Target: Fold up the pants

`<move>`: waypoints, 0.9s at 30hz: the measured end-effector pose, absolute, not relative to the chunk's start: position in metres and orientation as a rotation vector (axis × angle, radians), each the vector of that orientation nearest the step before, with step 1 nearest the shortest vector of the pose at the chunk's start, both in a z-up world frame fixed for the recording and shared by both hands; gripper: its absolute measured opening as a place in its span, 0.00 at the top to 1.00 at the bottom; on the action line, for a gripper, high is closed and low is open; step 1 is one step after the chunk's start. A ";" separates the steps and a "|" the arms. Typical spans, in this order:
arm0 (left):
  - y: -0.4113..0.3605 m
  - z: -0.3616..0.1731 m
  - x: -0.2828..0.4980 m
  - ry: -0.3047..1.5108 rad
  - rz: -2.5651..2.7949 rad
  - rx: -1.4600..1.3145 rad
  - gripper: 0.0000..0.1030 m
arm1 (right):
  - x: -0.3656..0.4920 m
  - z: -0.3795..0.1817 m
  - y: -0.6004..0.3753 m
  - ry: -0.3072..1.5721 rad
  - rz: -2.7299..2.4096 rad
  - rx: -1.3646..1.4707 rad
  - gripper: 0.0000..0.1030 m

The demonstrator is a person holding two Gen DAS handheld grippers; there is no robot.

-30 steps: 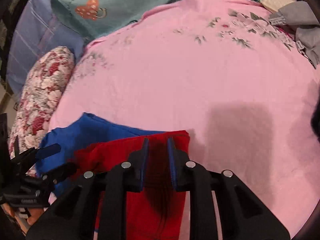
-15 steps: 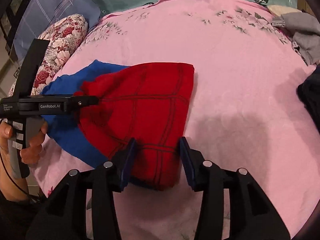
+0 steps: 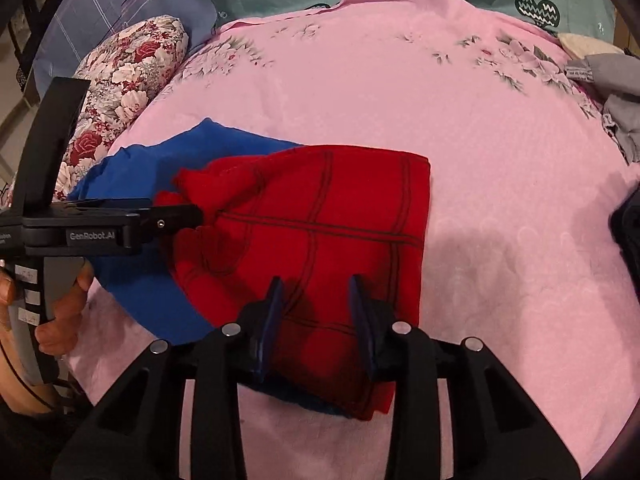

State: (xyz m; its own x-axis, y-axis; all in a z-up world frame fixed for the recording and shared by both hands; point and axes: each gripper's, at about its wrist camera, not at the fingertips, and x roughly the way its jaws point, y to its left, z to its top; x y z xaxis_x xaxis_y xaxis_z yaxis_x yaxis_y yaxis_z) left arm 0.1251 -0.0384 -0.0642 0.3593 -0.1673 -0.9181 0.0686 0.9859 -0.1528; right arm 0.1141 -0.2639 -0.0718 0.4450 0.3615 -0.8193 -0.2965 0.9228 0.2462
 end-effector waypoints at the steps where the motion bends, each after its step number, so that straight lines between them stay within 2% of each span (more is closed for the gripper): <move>1: -0.038 -0.064 0.125 1.195 -0.154 -0.098 0.03 | 0.111 -0.068 -0.267 1.038 0.424 0.091 0.65; 8: -0.041 -0.067 0.126 1.193 -0.155 -0.105 0.02 | 0.088 -0.072 -0.259 1.042 0.436 -0.002 0.62; 12: -0.031 -0.052 0.116 1.178 -0.219 -0.169 0.02 | 0.098 -0.063 -0.258 1.051 0.440 0.048 0.60; 14: -0.015 -0.036 0.104 1.134 -0.245 -0.197 0.02 | 0.101 -0.052 -0.260 0.995 0.439 0.079 0.58; 18: 0.033 -0.020 0.080 1.077 -0.171 -0.269 0.02 | 0.115 -0.044 -0.271 0.926 0.343 0.156 0.46; 27: 0.128 -0.022 0.033 1.078 0.050 -0.421 0.04 | 0.128 -0.054 -0.285 0.916 0.333 0.311 0.44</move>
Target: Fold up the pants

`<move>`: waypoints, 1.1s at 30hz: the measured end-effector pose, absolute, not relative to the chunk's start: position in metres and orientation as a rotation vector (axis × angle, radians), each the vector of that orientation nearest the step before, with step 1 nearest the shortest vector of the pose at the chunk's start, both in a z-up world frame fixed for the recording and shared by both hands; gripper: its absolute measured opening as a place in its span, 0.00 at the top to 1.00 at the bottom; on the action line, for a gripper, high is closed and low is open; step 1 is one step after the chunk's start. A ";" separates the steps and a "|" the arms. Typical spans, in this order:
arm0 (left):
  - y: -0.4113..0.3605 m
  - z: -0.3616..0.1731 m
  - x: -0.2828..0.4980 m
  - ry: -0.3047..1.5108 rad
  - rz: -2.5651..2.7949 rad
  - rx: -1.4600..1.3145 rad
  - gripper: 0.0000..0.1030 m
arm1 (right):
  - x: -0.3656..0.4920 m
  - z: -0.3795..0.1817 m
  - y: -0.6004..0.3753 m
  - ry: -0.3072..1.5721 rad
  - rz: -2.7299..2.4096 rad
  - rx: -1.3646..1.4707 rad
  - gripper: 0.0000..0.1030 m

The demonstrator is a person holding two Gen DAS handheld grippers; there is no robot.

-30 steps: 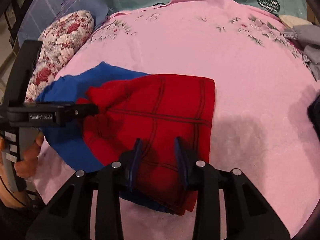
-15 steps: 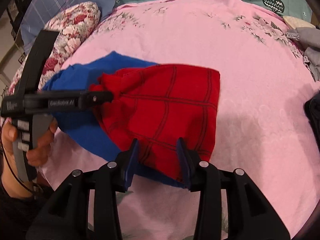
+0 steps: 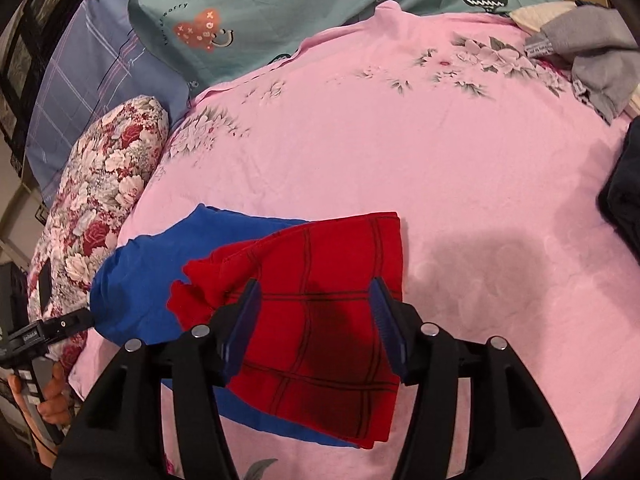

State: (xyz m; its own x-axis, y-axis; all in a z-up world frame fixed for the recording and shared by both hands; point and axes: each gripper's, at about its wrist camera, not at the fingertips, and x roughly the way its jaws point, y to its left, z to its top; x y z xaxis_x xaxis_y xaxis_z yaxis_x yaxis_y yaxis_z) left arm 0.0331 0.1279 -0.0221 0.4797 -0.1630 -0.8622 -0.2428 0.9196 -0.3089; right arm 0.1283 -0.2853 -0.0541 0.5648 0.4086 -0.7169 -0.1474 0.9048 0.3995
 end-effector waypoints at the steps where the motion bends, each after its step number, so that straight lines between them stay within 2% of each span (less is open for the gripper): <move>1: 0.131 -0.024 0.034 1.083 0.070 -0.416 0.04 | 0.129 -0.055 -0.286 0.919 0.335 0.319 0.44; 6: 0.154 -0.048 0.045 1.147 0.113 -0.560 0.11 | 0.126 -0.061 -0.291 0.940 0.339 0.337 0.44; 8: 0.157 -0.057 0.054 1.176 0.107 -0.605 0.21 | 0.123 -0.061 -0.294 0.930 0.336 0.340 0.44; 12: 0.164 -0.062 0.065 1.165 0.118 -0.646 0.28 | 0.116 -0.057 -0.300 0.909 0.350 0.347 0.44; 15: 0.168 -0.065 0.076 1.165 0.151 -0.637 0.40 | 0.115 -0.055 -0.299 0.898 0.366 0.342 0.44; 16: 0.169 -0.066 0.081 1.168 0.174 -0.630 0.56 | 0.114 -0.055 -0.298 0.895 0.373 0.343 0.44; 17: 0.169 -0.067 0.084 1.176 0.182 -0.632 0.67 | 0.114 -0.055 -0.297 0.892 0.379 0.344 0.44; 18: 0.171 -0.067 0.085 1.186 0.179 -0.657 0.72 | 0.115 -0.055 -0.295 0.893 0.383 0.343 0.44; 19: 0.171 -0.064 0.083 1.176 0.176 -0.669 0.84 | 0.115 -0.056 -0.293 0.896 0.385 0.339 0.44; 23: 0.142 -0.032 0.075 1.115 0.184 -0.487 0.88 | 0.115 -0.059 -0.284 0.910 0.406 0.315 0.44; 28: 0.080 0.015 0.072 1.012 0.067 -0.255 0.88 | 0.115 -0.061 -0.281 0.916 0.432 0.319 0.44; 33: 0.010 0.028 0.080 0.975 -0.085 -0.085 0.88 | 0.109 -0.056 -0.285 0.905 0.433 0.321 0.44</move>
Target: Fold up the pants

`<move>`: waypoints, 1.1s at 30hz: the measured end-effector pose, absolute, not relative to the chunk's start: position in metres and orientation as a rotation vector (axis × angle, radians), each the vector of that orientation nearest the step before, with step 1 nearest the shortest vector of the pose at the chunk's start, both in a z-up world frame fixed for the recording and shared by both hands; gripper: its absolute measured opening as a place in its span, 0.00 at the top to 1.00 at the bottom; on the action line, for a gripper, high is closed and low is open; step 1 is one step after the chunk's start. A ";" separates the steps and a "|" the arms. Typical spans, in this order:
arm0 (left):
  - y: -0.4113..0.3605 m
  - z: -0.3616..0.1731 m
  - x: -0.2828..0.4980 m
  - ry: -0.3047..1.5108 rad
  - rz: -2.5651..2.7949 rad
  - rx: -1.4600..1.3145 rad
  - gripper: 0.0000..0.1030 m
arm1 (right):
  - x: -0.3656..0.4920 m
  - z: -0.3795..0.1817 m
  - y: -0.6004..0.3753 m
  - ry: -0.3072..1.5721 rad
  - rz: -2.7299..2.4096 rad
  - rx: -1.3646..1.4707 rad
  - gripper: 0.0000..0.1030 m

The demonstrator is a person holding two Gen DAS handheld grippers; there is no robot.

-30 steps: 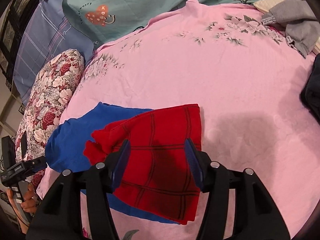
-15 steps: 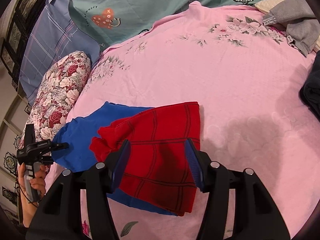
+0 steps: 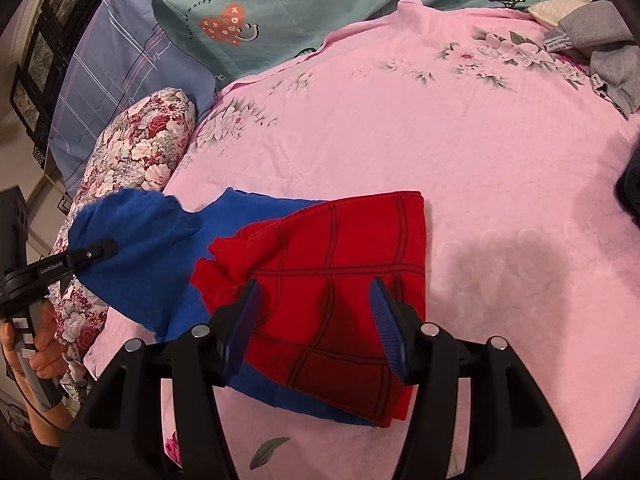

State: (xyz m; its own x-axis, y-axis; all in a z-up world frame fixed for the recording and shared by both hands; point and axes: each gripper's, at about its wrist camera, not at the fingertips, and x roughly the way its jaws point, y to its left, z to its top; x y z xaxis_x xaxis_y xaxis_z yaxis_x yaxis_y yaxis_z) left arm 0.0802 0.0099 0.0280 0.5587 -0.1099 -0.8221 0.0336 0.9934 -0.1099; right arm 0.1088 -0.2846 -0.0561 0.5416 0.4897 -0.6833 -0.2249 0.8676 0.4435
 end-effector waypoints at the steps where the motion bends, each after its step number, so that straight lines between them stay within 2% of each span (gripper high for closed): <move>1: -0.001 0.025 0.082 0.983 -0.117 -0.065 0.86 | 0.107 -0.056 -0.286 0.906 0.431 0.321 0.44; 3: -0.026 0.016 0.085 1.001 -0.173 -0.018 0.79 | 0.105 -0.054 -0.289 0.910 0.428 0.323 0.44; 4: -0.040 0.006 0.087 0.999 -0.185 0.024 0.65 | 0.104 -0.054 -0.290 0.909 0.428 0.324 0.44; 5: -0.049 0.000 0.086 0.987 -0.182 0.062 0.44 | 0.102 -0.054 -0.292 0.910 0.425 0.328 0.44; 7: -0.062 -0.008 0.080 0.964 -0.215 0.098 0.24 | 0.101 -0.054 -0.295 0.918 0.434 0.350 0.44; 9: -0.069 -0.007 0.070 0.954 -0.265 0.118 0.21 | 0.101 -0.057 -0.297 0.953 0.487 0.410 0.44; 11: -0.072 0.000 0.064 0.940 -0.283 0.122 0.13 | 0.101 -0.057 -0.295 0.977 0.524 0.427 0.44; 13: -0.063 0.009 0.062 0.923 -0.258 0.106 0.10 | 0.100 -0.054 -0.291 0.977 0.535 0.418 0.44; 19: 0.005 0.021 0.070 0.933 -0.136 -0.126 0.10 | 0.107 -0.048 -0.271 0.978 0.594 0.417 0.44; 20: 0.018 0.021 0.071 0.927 -0.096 -0.156 0.10 | 0.109 -0.049 -0.266 0.988 0.604 0.432 0.40; 21: 0.027 0.019 0.073 0.927 -0.065 -0.177 0.10 | 0.111 -0.049 -0.263 1.000 0.606 0.444 0.29; 23: 0.047 0.008 0.081 0.960 0.024 -0.223 0.10 | 0.115 -0.049 -0.258 1.009 0.601 0.459 0.21; 26: 0.059 -0.015 0.095 1.005 0.126 -0.219 0.10 | 0.120 -0.045 -0.249 1.008 0.600 0.452 0.21; 33: 0.012 -0.035 0.096 1.023 -0.030 -0.036 0.12 | 0.142 -0.037 -0.226 1.054 0.559 0.433 0.21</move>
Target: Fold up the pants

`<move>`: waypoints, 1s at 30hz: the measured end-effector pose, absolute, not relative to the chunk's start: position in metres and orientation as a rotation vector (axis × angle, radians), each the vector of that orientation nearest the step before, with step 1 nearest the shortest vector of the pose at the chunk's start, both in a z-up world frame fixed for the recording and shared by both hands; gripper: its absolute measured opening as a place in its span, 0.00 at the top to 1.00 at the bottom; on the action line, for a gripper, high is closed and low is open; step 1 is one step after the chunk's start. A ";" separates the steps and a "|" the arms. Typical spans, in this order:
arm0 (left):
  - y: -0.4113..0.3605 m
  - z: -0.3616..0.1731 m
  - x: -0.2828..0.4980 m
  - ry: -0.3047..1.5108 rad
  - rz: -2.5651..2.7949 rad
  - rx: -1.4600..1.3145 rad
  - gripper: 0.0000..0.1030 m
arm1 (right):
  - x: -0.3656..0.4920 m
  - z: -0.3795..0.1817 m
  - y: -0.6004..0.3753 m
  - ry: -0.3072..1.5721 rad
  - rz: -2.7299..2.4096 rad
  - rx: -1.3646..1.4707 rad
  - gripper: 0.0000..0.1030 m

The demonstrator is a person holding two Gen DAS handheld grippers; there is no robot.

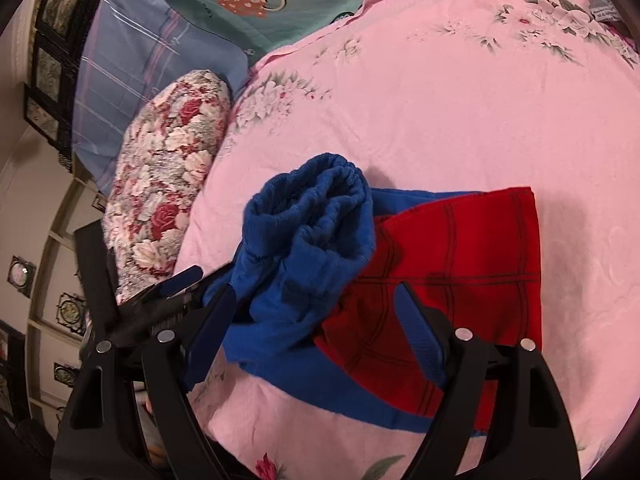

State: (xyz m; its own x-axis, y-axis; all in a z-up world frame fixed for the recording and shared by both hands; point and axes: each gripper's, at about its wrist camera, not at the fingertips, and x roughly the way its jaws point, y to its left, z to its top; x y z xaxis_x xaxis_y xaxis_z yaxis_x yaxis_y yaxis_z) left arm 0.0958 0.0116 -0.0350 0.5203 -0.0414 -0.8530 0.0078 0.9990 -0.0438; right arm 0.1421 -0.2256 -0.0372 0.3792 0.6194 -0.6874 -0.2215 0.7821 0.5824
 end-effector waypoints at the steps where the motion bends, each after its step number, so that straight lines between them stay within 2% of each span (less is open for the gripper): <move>1: 0.005 -0.038 0.095 1.028 -0.039 -0.006 0.12 | 0.146 -0.037 -0.224 1.059 0.558 0.438 0.21; 4: 0.002 -0.046 0.096 1.035 -0.041 0.022 0.12 | 0.160 -0.035 -0.218 1.077 0.563 0.470 0.19; 6: 0.008 -0.050 0.098 1.051 -0.054 -0.010 0.11 | 0.169 -0.036 -0.215 1.081 0.552 0.457 0.12; 17: 0.012 -0.057 0.096 1.062 -0.065 -0.041 0.10 | 0.191 -0.044 -0.192 1.147 0.579 0.444 0.13; 19: 0.012 -0.058 0.094 1.068 -0.068 -0.032 0.10 | 0.189 -0.046 -0.188 1.136 0.572 0.418 0.44; 20: 0.013 -0.057 0.093 1.070 -0.071 -0.033 0.11 | 0.189 -0.047 -0.189 1.128 0.554 0.428 0.69; 21: 0.017 -0.054 0.092 1.078 -0.075 -0.036 0.11 | 0.189 -0.048 -0.192 1.116 0.560 0.455 0.72; 26: 0.050 -0.034 0.091 1.069 -0.060 -0.140 0.11 | 0.183 -0.044 -0.192 1.096 0.605 0.459 0.76; 30: 0.074 -0.017 0.088 1.036 0.024 -0.187 0.11 | 0.166 -0.008 -0.192 0.977 0.723 0.473 0.78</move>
State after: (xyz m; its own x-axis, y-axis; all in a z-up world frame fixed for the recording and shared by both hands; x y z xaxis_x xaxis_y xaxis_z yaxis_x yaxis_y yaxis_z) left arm 0.0877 0.0742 -0.0167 0.5112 -0.0683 -0.8568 -0.1080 0.9838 -0.1429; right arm 0.1658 -0.1917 -0.0080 0.3601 0.7349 -0.5747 -0.3348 0.6768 0.6556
